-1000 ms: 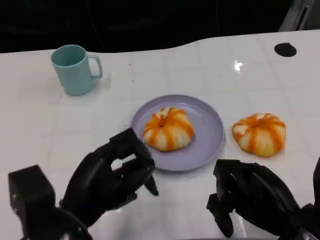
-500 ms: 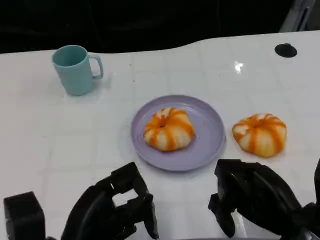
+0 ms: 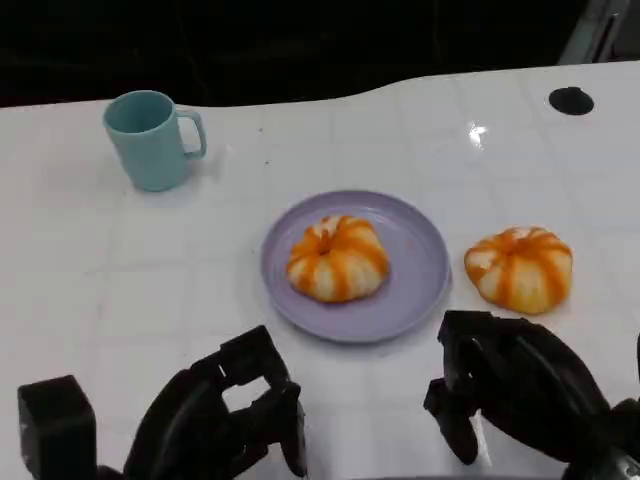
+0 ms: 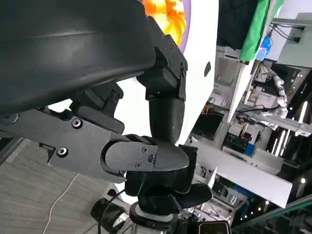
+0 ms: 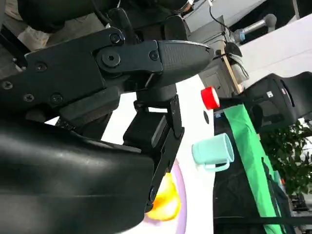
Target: Grasp the bread from the table and place it into the plate.
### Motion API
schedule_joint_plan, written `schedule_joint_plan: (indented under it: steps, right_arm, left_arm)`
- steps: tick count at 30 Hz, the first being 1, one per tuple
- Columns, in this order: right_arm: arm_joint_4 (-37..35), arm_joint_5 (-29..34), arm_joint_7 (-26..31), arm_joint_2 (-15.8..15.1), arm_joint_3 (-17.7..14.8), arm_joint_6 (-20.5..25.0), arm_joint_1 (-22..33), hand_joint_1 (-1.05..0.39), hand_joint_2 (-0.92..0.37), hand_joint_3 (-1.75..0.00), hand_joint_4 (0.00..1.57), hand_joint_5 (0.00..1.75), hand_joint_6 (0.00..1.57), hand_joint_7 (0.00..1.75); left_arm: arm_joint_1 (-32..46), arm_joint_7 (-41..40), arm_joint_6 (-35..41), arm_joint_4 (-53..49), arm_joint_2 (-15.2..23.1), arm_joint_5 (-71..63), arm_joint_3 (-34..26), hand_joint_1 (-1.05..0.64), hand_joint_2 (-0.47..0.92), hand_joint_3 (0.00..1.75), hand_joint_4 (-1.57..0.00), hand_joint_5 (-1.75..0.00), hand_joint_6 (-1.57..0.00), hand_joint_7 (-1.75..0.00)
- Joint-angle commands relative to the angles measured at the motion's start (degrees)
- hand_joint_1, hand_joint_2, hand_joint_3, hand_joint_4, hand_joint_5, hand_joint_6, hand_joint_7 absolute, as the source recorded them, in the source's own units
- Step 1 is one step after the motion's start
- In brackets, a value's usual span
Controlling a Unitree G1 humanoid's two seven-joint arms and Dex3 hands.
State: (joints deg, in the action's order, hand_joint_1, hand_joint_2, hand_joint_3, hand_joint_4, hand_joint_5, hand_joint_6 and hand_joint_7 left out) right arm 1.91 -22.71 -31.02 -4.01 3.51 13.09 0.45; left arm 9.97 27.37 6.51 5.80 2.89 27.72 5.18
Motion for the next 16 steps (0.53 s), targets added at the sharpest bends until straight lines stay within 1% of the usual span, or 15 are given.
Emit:
schedule_joint_plan:
  steps: [1,6,16]
  right_arm:
    - [-0.86,0.73,0.23,-0.03,0.01,-0.85,-0.70,-0.93,-0.92,-0.37,1.28,1.62,1.10,1.55]
    - [-1.61,0.85,0.22,0.73,0.15,-1.32,-0.89,-0.93,-0.92,-0.36,1.28,1.62,1.10,1.55]
    - [-2.00,0.83,0.11,1.07,0.16,-1.63,-1.22,-0.94,-0.92,-0.36,1.27,1.64,1.11,1.57]
  left_arm:
    - [-0.77,2.07,-2.31,-1.95,0.65,-0.87,-1.19,-0.61,0.92,0.29,-0.88,-1.75,-0.63,-1.75]
    - [-1.12,3.70,-3.41,-2.88,1.01,-1.17,-1.71,-0.60,0.92,0.28,-0.88,-1.75,-0.63,-1.75]
    - [-1.22,4.38,-3.19,-2.99,1.08,-1.30,-2.23,-0.60,0.92,0.27,-0.88,-1.75,-0.63,-1.75]
